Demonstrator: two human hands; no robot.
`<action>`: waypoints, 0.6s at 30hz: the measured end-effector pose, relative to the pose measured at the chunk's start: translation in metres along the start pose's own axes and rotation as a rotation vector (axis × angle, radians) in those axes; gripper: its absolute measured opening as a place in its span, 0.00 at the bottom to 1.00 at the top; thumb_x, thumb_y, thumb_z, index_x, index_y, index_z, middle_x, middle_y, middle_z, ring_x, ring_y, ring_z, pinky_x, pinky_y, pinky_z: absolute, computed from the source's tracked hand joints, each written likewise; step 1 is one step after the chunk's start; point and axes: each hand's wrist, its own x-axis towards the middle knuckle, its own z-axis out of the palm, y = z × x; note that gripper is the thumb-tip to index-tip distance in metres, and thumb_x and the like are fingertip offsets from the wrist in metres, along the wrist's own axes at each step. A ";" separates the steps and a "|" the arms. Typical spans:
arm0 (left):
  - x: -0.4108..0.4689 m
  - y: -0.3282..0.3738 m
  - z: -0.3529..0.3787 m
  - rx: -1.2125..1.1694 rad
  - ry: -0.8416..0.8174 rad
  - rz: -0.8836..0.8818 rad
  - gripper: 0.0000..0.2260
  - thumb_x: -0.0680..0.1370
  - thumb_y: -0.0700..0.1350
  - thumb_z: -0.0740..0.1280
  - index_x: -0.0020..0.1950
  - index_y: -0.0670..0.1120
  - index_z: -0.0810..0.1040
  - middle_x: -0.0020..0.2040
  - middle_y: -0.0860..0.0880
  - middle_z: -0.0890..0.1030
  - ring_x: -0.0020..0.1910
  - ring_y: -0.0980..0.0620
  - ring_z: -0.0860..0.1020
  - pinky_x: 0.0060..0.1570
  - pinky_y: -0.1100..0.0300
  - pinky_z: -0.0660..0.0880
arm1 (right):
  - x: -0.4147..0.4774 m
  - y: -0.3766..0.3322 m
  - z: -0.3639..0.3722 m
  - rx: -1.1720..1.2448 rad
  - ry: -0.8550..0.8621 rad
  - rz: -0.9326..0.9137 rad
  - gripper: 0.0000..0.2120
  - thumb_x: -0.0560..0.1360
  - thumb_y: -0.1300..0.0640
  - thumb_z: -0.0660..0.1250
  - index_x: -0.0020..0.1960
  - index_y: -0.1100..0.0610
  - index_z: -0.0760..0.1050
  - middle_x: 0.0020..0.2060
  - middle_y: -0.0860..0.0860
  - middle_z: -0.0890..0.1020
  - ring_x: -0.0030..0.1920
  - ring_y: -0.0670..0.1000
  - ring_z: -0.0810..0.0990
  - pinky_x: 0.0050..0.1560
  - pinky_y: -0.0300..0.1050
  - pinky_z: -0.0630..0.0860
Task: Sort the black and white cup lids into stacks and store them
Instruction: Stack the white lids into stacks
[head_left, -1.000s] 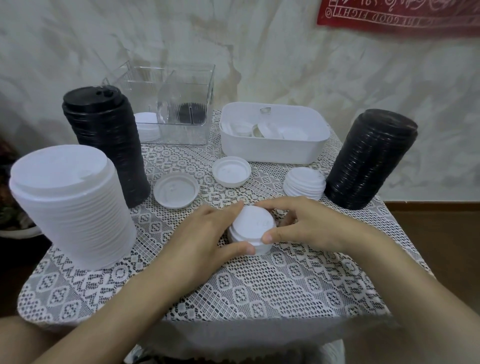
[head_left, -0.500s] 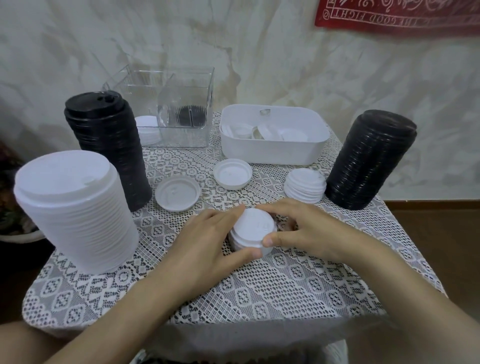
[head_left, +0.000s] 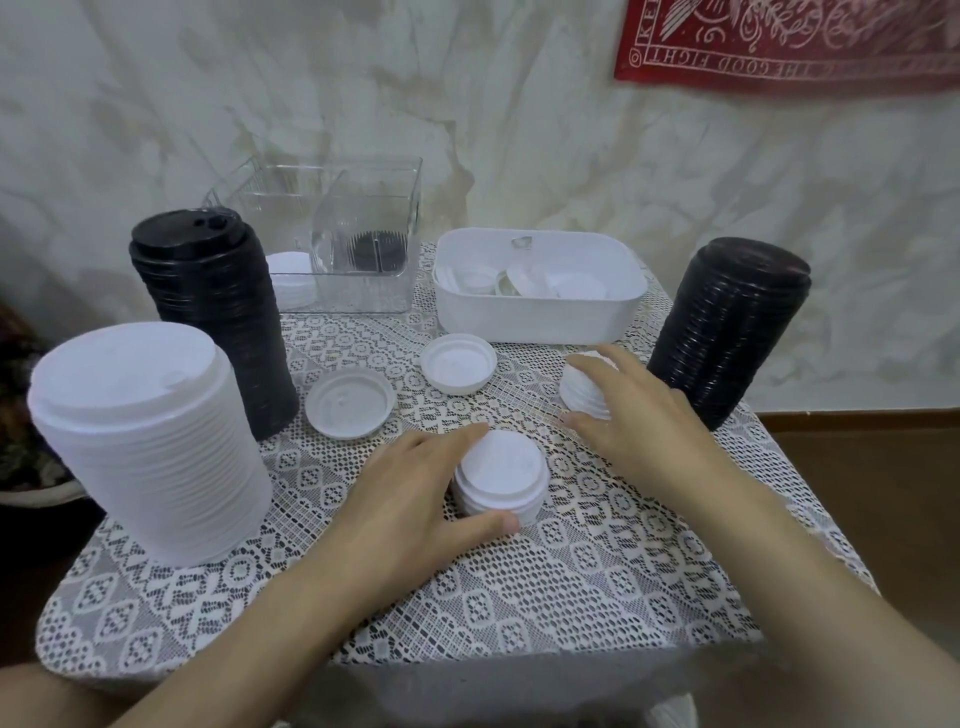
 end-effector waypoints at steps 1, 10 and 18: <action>0.000 0.001 -0.001 -0.005 0.002 0.000 0.42 0.71 0.74 0.68 0.81 0.62 0.59 0.72 0.59 0.71 0.71 0.57 0.66 0.68 0.55 0.65 | 0.001 0.002 0.004 -0.049 0.003 0.017 0.30 0.82 0.45 0.66 0.80 0.44 0.59 0.79 0.44 0.61 0.66 0.62 0.77 0.65 0.61 0.75; -0.001 0.001 -0.001 -0.017 -0.007 -0.009 0.43 0.70 0.74 0.67 0.81 0.63 0.58 0.72 0.60 0.70 0.69 0.59 0.66 0.65 0.58 0.65 | 0.008 0.005 0.017 -0.113 0.083 0.075 0.24 0.84 0.53 0.62 0.79 0.49 0.64 0.77 0.46 0.66 0.62 0.63 0.80 0.58 0.59 0.78; 0.001 -0.002 -0.002 -0.028 -0.010 -0.004 0.42 0.70 0.74 0.68 0.81 0.62 0.60 0.72 0.59 0.71 0.71 0.59 0.66 0.69 0.56 0.66 | 0.004 -0.008 0.014 0.111 0.058 -0.177 0.24 0.81 0.50 0.69 0.76 0.44 0.70 0.78 0.42 0.65 0.55 0.46 0.79 0.66 0.52 0.74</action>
